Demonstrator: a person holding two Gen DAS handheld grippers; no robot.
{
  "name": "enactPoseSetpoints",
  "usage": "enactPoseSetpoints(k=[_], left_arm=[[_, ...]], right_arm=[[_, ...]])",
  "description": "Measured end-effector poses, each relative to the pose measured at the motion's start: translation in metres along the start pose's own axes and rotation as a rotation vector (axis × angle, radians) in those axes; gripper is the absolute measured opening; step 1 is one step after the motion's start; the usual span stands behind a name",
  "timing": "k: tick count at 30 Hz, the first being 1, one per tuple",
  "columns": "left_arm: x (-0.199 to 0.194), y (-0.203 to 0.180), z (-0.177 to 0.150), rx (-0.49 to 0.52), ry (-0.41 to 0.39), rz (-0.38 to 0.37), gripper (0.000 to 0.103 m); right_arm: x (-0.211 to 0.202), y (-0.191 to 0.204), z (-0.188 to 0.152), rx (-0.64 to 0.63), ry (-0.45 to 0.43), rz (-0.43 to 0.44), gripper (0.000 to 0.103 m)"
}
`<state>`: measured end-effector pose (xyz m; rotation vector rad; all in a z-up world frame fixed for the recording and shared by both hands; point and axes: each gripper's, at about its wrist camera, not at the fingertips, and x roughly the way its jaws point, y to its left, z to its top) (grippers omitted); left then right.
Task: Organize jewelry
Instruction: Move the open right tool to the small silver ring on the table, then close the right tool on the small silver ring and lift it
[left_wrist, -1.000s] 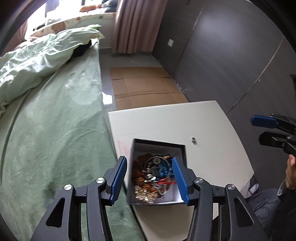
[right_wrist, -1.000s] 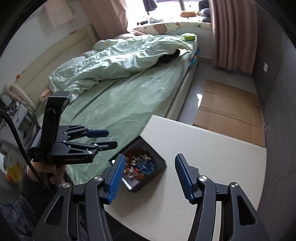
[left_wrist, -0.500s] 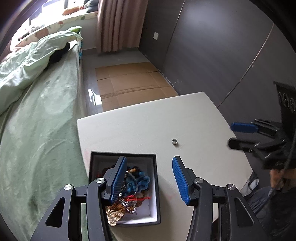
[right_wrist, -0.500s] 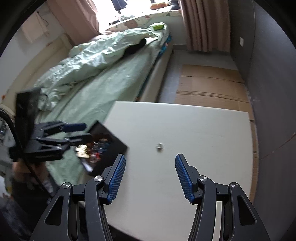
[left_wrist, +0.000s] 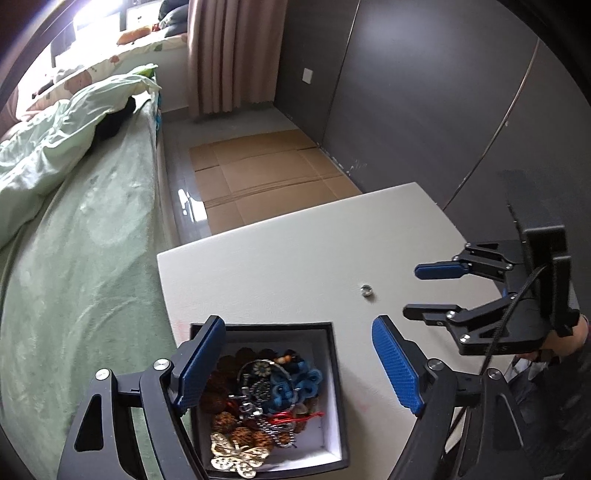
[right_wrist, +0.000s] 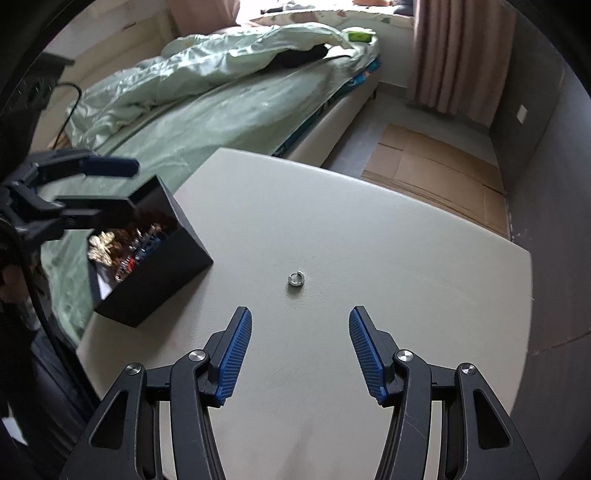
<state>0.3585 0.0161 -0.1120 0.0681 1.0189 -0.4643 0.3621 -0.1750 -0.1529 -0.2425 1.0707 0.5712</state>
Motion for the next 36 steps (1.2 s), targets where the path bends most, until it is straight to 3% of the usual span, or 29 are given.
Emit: enactPoseSetpoints(k=[5, 9, 20, 24, 29, 36], left_arm=[[0.002, 0.014, -0.004, 0.002, 0.009, 0.011, 0.085], [0.001, 0.026, -0.007, -0.013, 0.008, 0.021, 0.093], [-0.005, 0.042, -0.009, -0.036, 0.005, 0.031, 0.093], [-0.011, 0.047, -0.01, -0.05, -0.003, 0.032, 0.093], [-0.019, 0.05, -0.01, -0.067, -0.013, 0.029, 0.093], [-0.034, 0.052, -0.011, -0.091, -0.039, 0.042, 0.093]], right_arm=[[0.023, 0.004, 0.004, -0.045, 0.035, -0.008, 0.043], [0.034, 0.005, 0.01, -0.064, 0.048, -0.009, 0.039], [0.049, 0.006, 0.021, -0.085, 0.059, -0.053, 0.029], [0.049, 0.01, 0.023, -0.102, 0.078, -0.062, 0.014], [0.045, 0.013, 0.023, -0.094, 0.089, -0.074, 0.014], [0.009, 0.021, 0.031, -0.05, -0.004, -0.034, 0.014]])
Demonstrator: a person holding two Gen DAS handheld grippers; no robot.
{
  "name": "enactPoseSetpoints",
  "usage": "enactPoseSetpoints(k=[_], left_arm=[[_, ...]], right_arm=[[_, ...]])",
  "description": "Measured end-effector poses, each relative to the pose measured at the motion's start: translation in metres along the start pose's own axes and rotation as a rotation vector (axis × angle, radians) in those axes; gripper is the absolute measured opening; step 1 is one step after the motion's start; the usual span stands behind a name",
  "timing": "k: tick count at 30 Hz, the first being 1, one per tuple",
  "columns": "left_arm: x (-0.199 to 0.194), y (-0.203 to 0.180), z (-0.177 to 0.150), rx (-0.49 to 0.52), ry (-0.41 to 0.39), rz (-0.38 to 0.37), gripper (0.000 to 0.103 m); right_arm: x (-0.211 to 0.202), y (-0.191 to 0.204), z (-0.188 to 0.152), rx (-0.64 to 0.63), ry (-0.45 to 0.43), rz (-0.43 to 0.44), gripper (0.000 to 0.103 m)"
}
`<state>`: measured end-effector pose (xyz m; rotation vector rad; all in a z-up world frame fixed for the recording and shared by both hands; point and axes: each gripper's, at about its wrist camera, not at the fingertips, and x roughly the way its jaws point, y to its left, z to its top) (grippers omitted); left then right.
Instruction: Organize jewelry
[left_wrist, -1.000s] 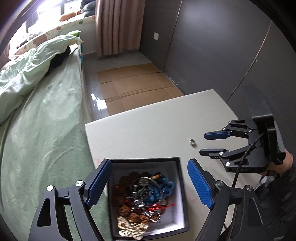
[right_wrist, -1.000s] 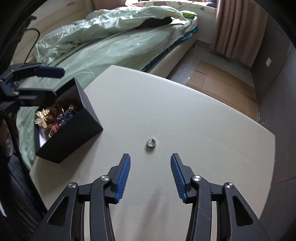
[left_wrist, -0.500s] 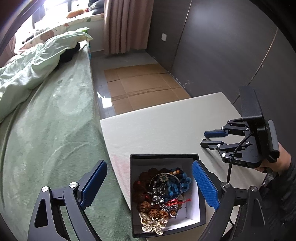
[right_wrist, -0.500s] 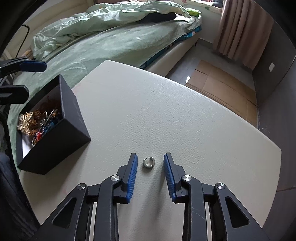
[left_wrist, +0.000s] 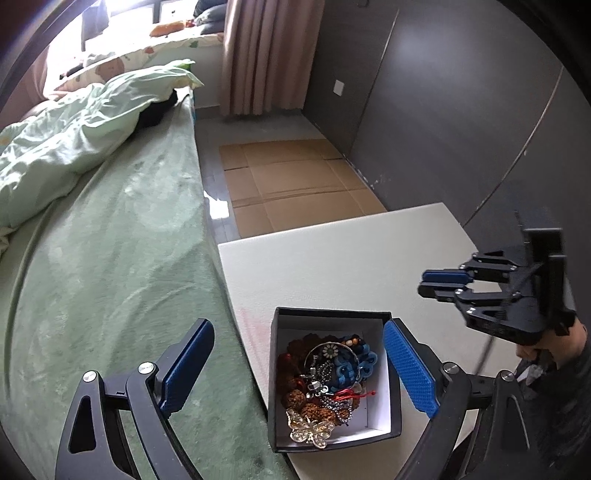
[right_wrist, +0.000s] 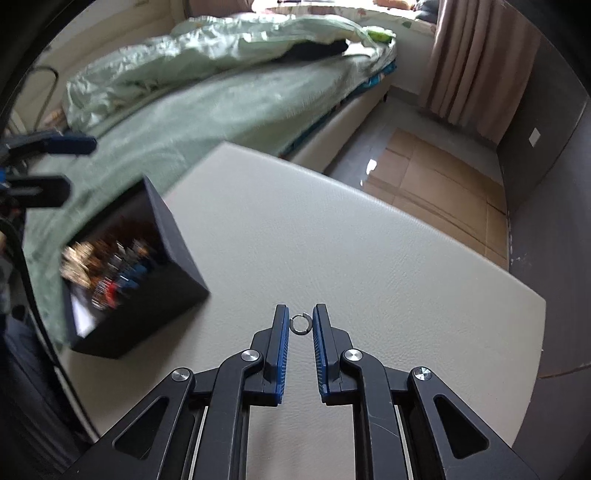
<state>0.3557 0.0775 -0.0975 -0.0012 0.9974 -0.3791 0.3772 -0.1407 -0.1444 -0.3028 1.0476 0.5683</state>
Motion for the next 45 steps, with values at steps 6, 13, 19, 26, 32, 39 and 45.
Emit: enactPoseSetpoints(k=[6, 13, 19, 26, 32, 39, 45], left_arm=[[-0.006, 0.005, -0.001, -0.02, -0.01, 0.008, 0.093], [-0.005, 0.012, -0.002, -0.044, -0.007, 0.004, 0.093], [-0.008, 0.018, -0.004, -0.044, -0.015, 0.011, 0.093], [-0.009, 0.031, -0.007, -0.063, -0.01, 0.018, 0.093], [-0.015, 0.03, -0.007, -0.064, -0.014, 0.021, 0.093], [-0.025, 0.017, -0.006, -0.053, -0.023, 0.019, 0.093], [-0.046, -0.008, -0.008, -0.025, -0.047, 0.047, 0.093]], right_arm=[[-0.031, 0.02, 0.005, 0.002, -0.08, 0.069, 0.014], [-0.042, 0.049, 0.014, -0.012, -0.13, 0.163, 0.014], [-0.031, 0.07, 0.021, -0.014, -0.118, 0.231, 0.014], [-0.018, 0.083, 0.031, -0.01, -0.102, 0.276, 0.014], [-0.023, 0.085, 0.035, 0.0, -0.107, 0.301, 0.035], [-0.052, 0.069, 0.028, 0.039, -0.154, 0.274, 0.053], [-0.085, 0.055, 0.019, 0.067, -0.195, 0.231, 0.071]])
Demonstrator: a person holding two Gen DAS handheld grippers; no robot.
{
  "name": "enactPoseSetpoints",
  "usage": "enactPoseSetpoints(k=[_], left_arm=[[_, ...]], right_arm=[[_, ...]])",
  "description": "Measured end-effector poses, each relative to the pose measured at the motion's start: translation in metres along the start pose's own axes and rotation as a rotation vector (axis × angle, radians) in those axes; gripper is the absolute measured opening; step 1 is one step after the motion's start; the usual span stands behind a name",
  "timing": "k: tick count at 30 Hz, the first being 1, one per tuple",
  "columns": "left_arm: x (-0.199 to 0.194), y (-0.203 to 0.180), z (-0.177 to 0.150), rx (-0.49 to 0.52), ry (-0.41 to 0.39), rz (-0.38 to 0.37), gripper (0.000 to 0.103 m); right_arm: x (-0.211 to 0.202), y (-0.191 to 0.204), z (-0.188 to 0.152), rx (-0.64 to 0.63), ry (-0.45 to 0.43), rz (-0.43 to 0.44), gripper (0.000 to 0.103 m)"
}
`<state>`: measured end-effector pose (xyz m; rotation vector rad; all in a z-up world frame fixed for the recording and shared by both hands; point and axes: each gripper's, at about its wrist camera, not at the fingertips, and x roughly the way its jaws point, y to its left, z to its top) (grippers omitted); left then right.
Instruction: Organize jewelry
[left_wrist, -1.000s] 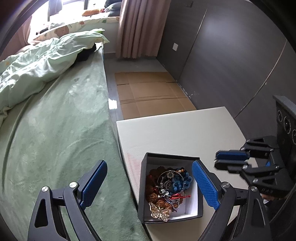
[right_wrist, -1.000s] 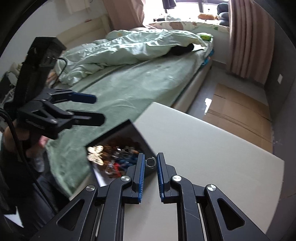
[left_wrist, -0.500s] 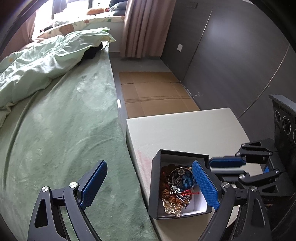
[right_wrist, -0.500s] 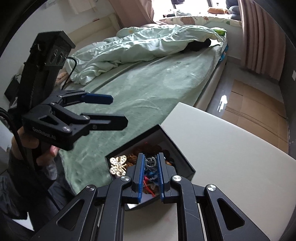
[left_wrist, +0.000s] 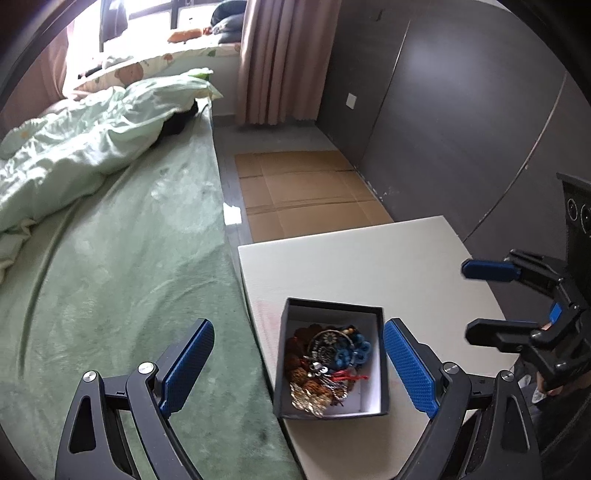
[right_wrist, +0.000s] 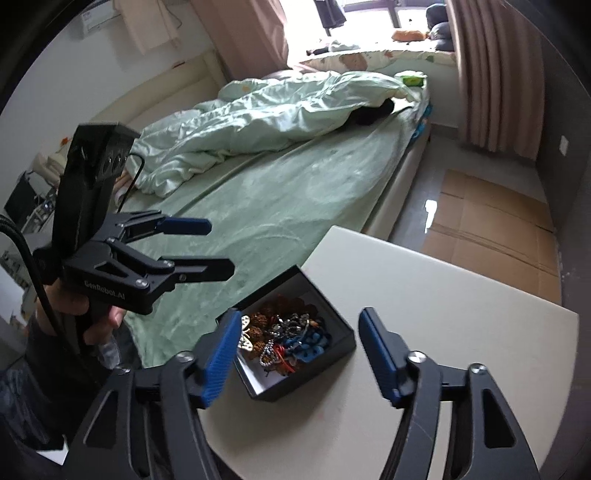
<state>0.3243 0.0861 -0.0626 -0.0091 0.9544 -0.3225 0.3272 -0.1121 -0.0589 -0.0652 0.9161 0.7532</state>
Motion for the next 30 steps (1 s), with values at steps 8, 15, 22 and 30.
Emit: enactPoseSetpoints(k=[8, 15, 22, 30], left_arm=[[-0.04, -0.025, -0.026, -0.01, -0.094, 0.028, 0.095], [-0.071, -0.057, -0.057, -0.02, -0.174, 0.019, 0.099], [-0.097, -0.075, -0.084, -0.039, -0.249, 0.09, 0.102], [-0.129, -0.095, -0.115, -0.056, -0.292, 0.1, 0.103]], right_arm=[[-0.053, -0.007, -0.024, 0.051, -0.073, -0.084, 0.092], [-0.101, -0.014, -0.054, 0.149, -0.169, -0.161, 0.103], [-0.132, -0.008, -0.093, 0.23, -0.213, -0.243, 0.103], [-0.178, 0.015, -0.132, 0.278, -0.287, -0.341, 0.103]])
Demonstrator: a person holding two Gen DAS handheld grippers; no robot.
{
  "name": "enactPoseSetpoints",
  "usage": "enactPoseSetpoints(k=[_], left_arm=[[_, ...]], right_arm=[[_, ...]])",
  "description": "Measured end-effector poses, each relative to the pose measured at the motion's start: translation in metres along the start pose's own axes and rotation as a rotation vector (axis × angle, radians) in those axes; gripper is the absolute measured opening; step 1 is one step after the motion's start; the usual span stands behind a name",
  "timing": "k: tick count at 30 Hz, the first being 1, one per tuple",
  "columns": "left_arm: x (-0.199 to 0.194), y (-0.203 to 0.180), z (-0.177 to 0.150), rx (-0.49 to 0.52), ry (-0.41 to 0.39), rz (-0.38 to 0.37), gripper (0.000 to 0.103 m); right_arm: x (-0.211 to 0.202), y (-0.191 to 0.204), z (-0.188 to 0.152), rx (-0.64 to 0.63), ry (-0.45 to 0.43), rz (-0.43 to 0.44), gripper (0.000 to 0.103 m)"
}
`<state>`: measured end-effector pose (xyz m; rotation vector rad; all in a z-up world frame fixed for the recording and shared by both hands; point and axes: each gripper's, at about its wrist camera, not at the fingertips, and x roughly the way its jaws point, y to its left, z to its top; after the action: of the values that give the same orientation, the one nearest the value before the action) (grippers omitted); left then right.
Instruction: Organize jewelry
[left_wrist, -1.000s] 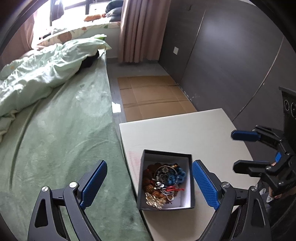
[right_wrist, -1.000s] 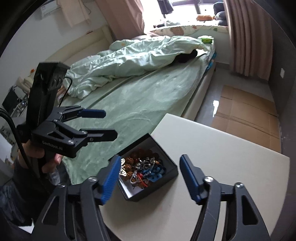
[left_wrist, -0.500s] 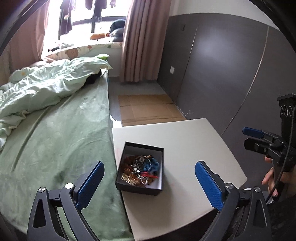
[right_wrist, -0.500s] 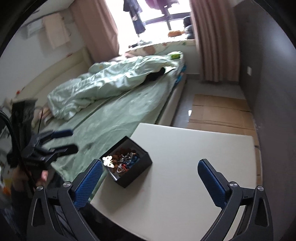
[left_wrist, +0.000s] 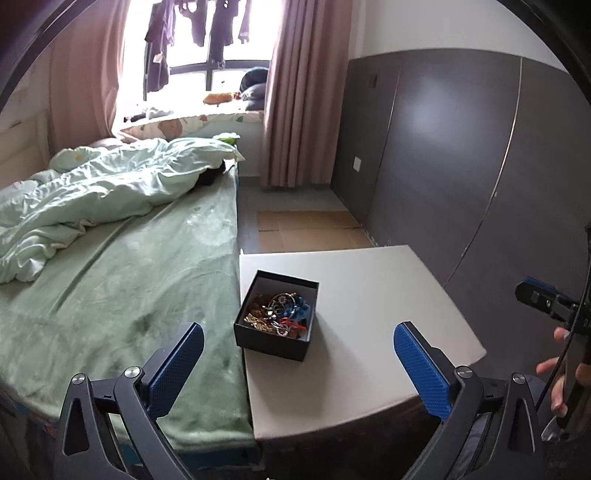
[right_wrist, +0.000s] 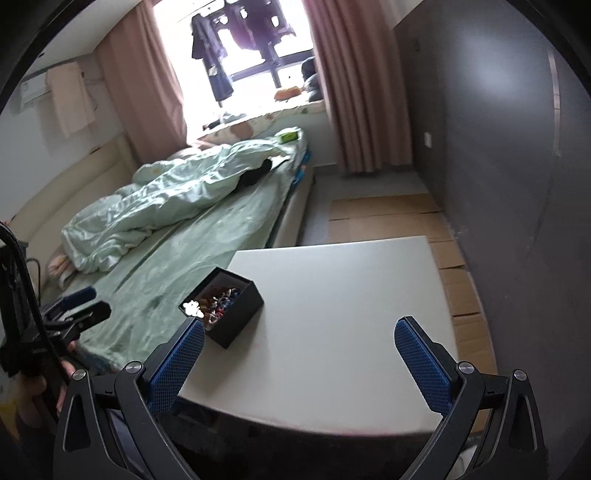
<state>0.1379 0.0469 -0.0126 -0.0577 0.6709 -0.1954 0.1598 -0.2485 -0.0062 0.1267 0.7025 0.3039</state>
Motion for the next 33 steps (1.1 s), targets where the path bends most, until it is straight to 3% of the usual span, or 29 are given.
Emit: enactPoseSetpoints(k=[16, 33], left_arm=[[-0.065, -0.02, -0.032, -0.049, -0.083, -0.033, 0.103], [-0.07, -0.026, -0.043, -0.028, -0.095, 0.01, 0.103]], right_arm=[[-0.074, 0.023, -0.035, -0.028, -0.044, -0.026, 0.103], [-0.073, 0.025, -0.059, 0.005, -0.03, -0.02, 0.103]])
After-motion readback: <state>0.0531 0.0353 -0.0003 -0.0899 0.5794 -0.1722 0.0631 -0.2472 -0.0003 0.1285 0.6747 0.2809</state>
